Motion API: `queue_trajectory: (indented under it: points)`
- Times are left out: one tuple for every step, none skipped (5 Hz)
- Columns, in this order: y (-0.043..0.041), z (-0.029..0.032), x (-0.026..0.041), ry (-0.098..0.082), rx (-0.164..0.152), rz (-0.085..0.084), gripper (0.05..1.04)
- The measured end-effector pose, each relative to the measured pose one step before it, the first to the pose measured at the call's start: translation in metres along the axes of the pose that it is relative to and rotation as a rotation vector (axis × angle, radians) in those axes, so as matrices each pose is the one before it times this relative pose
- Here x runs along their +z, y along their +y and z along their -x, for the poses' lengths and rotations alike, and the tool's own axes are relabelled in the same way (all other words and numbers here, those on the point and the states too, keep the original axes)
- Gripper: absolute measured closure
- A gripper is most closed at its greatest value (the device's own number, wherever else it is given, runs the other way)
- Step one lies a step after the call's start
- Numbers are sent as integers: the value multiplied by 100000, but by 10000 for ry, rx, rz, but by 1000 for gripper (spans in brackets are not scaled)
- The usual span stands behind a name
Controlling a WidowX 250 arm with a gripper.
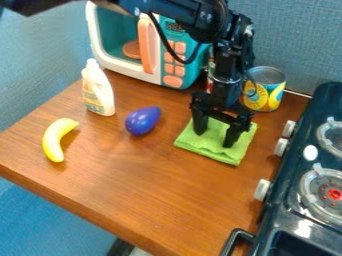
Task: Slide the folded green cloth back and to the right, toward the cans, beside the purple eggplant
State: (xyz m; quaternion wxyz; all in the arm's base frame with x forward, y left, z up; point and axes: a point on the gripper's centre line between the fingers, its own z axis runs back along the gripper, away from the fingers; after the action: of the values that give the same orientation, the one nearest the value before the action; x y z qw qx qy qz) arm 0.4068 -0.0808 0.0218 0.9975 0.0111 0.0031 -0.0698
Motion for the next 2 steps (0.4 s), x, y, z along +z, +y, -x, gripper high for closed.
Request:
queue_trajectory:
  points:
    - [-126,951,2507,-584,236,-113,83]
    - [-160,-267,3398,-891,80,180,83]
